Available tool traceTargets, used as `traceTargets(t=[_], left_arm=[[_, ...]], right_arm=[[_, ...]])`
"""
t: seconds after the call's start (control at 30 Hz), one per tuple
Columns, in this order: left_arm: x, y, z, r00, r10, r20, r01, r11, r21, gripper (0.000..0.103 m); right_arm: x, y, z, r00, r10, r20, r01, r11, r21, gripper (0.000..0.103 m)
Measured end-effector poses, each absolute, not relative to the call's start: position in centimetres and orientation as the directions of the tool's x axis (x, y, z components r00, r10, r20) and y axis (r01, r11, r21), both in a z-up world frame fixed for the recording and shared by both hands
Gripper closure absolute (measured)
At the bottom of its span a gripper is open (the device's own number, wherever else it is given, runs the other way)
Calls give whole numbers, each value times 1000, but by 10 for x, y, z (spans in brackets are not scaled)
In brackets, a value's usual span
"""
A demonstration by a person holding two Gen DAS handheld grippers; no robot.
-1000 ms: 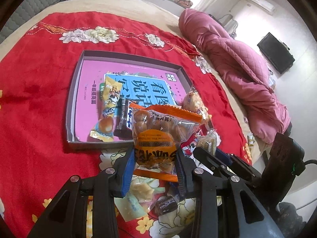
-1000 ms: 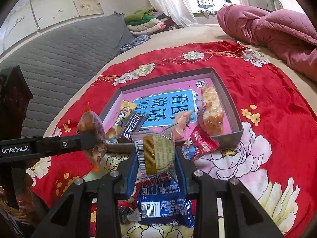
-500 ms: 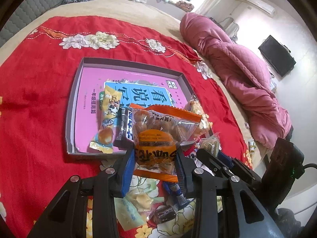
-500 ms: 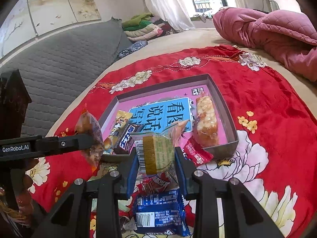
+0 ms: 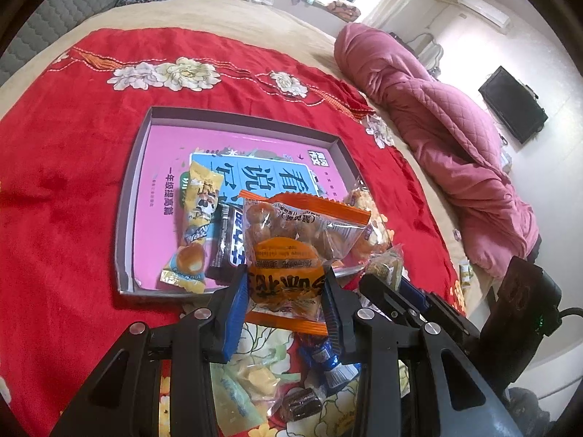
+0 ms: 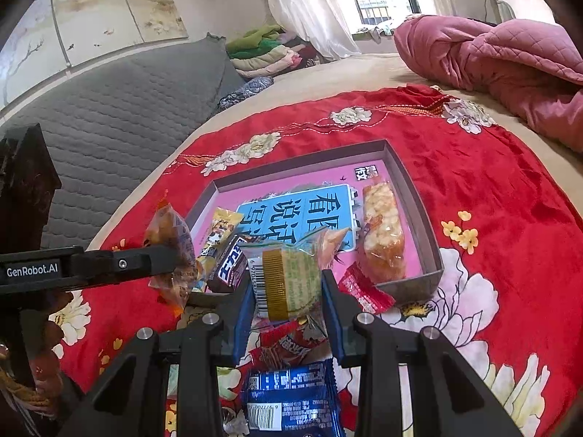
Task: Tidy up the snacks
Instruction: 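Carry the cake with the right tool while the left carries the nut bag toward the box, then lower the cake into the box while the left tool lowers the nut bag beside it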
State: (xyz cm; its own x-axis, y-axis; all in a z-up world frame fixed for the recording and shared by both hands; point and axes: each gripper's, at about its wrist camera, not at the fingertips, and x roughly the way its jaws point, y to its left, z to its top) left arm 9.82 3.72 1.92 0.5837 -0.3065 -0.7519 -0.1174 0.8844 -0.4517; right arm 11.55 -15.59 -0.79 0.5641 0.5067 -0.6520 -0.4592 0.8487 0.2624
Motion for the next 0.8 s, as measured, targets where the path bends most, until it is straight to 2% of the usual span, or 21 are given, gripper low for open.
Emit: traceTargets(t=[0.8], left_arm=[[133, 31, 9, 566, -293, -771, -148, 883, -444, 64]], right_arm=[[148, -154, -14, 587, 508, -631, -448, 852, 270, 68]])
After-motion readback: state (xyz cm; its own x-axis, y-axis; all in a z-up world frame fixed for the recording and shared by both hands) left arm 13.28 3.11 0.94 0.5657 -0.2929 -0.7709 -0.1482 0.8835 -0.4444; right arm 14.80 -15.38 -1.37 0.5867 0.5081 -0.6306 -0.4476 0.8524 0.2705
